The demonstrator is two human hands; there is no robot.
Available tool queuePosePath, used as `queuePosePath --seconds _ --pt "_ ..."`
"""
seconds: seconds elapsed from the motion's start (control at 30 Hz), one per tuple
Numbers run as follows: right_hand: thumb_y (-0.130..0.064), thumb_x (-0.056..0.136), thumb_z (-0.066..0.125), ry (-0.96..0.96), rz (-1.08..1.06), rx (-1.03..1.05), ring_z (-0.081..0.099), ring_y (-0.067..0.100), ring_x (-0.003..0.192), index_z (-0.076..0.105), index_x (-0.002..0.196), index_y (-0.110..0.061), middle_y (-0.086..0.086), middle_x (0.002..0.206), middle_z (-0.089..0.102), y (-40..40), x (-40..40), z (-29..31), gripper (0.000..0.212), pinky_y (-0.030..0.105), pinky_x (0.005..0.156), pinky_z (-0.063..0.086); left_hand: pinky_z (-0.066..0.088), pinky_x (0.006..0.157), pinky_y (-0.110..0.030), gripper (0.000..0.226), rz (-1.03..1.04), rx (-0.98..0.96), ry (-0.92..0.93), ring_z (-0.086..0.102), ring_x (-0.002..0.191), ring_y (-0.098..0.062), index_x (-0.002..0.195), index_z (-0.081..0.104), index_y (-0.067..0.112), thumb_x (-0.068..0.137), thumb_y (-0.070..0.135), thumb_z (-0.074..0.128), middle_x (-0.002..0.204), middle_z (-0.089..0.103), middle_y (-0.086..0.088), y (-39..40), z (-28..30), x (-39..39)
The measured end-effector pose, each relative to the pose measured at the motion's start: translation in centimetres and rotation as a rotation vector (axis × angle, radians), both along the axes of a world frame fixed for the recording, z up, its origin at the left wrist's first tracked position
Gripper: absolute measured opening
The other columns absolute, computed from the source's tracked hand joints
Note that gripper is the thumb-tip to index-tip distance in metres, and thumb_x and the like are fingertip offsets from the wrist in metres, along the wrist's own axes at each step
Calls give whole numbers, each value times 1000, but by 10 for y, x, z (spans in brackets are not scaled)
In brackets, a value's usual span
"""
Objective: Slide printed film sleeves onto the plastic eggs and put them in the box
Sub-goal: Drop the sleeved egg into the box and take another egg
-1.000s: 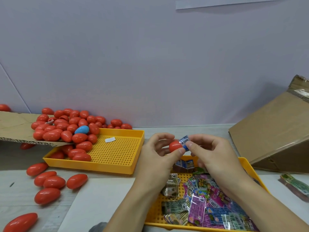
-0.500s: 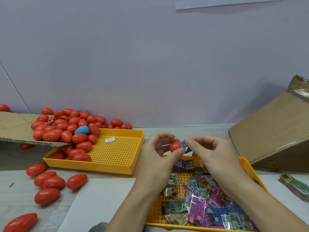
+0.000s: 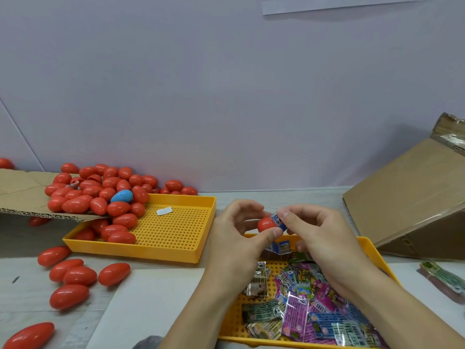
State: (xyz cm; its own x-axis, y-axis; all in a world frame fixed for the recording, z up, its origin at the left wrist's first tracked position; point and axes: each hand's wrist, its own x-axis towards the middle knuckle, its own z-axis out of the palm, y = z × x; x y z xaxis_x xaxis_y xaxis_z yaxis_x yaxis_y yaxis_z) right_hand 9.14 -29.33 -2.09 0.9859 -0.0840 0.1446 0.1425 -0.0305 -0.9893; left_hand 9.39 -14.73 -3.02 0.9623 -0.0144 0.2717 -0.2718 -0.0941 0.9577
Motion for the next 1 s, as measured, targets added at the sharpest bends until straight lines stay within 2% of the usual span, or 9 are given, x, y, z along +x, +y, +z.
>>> queuePosePath --seconds 0.3,0.5,0.6,0.73,0.83,0.93,1.0 --pt "-29 88 68 -18 16 -14 68 -2 74 78 77 -31 -10 81 75 0 -1 0 15 16 60 46 52 66 -10 36 21 40 -21 66 97 0 102 64 25 74 15 85 100 71 8 0 1 0" --pt "-27 89 68 -34 25 -76 66 -8 72 75 75 -30 -16 77 74 0 -1 0 16 8 58 47 57 73 -19 36 41 86 -34 67 96 -2 99 64 26 74 14 86 99 71 9 -2 0 0" --pt "-28 88 69 -61 14 -129 67 -4 75 75 77 -29 -15 78 74 0 -3 1 12 9 59 49 56 71 -17 33 40 99 -54 65 96 1 99 65 27 75 14 85 99 70 11 -2 -1 0" --pt "-28 86 71 -137 -8 -209 66 -3 81 76 83 -27 -12 82 74 0 -3 1 6 9 64 50 58 78 -24 23 44 129 -88 66 96 -3 101 73 23 80 17 82 95 73 11 -3 0 0" --pt "-25 85 72 -178 -15 -204 64 0 87 74 88 -28 -6 87 72 2 -3 1 5 9 68 50 60 73 -29 15 46 71 -79 68 94 -7 95 75 23 82 17 79 90 74 9 -3 0 0" --pt "-20 86 69 -220 -49 -319 58 3 98 70 98 -34 -12 99 64 2 -2 -4 18 18 74 50 60 69 -27 17 56 -31 -30 70 96 -12 98 75 22 83 16 79 93 75 5 -1 -2 2" --pt "-17 86 69 -255 -81 -419 51 1 106 67 104 -37 -16 105 55 2 -1 -6 27 20 77 47 62 73 -33 18 54 -84 15 71 96 -18 100 75 20 83 16 79 95 75 -1 -1 -1 2"
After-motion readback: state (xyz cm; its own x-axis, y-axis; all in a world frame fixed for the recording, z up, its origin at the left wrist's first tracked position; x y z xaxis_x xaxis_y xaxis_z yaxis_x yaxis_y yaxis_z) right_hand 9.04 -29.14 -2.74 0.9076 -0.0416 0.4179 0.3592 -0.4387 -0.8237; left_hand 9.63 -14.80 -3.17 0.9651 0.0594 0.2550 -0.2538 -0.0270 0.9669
